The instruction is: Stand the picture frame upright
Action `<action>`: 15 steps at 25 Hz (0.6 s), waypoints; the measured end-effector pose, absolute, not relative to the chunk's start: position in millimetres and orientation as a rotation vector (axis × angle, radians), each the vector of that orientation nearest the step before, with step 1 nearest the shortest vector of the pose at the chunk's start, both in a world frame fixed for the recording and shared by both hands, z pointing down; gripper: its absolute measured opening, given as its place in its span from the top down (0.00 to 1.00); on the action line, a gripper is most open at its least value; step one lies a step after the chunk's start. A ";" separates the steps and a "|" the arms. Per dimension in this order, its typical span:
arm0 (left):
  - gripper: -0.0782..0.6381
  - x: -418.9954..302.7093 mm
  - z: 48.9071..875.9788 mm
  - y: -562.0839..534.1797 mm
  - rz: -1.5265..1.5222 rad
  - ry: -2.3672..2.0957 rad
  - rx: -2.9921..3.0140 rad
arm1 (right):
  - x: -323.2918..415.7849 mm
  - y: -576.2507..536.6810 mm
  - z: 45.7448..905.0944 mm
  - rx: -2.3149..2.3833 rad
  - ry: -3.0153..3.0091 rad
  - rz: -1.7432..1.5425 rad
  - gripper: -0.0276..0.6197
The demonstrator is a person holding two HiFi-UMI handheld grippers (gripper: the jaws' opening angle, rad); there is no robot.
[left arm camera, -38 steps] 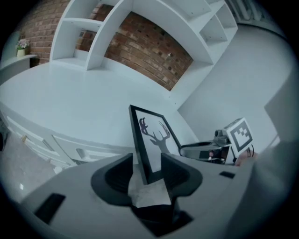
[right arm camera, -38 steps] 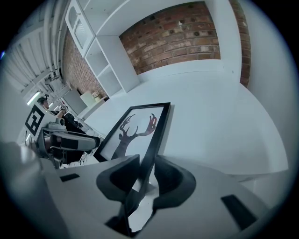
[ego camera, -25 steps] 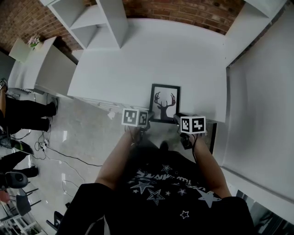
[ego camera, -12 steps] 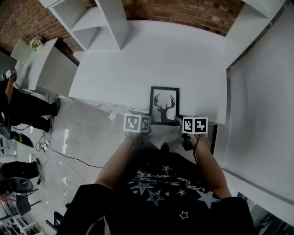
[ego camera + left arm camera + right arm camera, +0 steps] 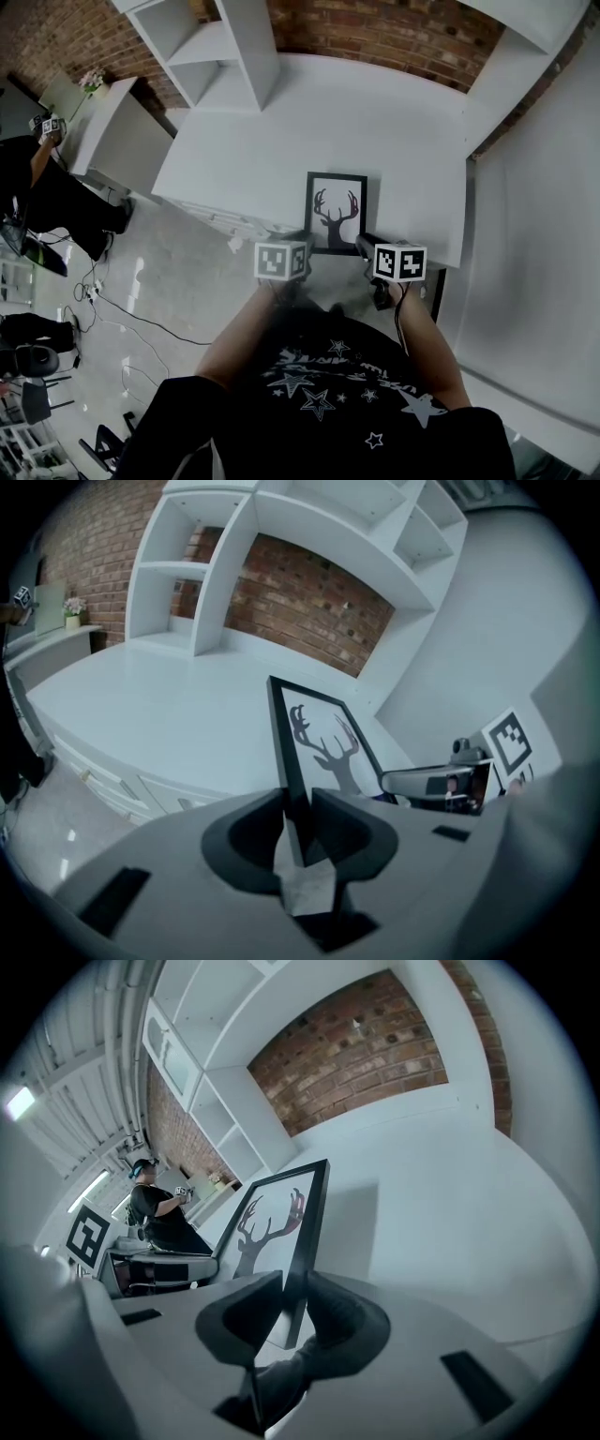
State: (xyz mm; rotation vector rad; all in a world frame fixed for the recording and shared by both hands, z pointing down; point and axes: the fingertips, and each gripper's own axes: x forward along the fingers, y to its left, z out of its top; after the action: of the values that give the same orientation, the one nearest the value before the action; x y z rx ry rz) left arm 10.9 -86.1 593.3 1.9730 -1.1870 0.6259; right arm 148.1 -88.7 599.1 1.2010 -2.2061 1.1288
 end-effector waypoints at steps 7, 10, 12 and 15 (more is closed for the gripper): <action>0.75 -1.1 555.4 -92.8 0.515 -1.288 1.989 | 134.3 -102.8 568.1 1.150 -2.320 1.081 0.82; 0.75 -11.2 537.9 -92.5 0.462 -1.346 1.997 | 124.1 -105.5 556.3 1.118 -2.377 1.071 0.82; 0.75 -22.1 526.7 -91.6 0.425 -1.384 1.998 | 113.1 -107.7 547.0 1.100 -2.416 1.040 0.82; 0.75 -39.6 514.2 -91.8 0.390 -1.434 2.010 | 94.8 -113.7 532.0 1.078 -2.473 0.952 0.82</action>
State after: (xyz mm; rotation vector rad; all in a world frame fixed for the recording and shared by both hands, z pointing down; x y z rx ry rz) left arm -39.6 -91.8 514.2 2.0098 -1.4339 0.3899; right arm 94.8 -113.7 532.0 1.0779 -2.4726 0.9515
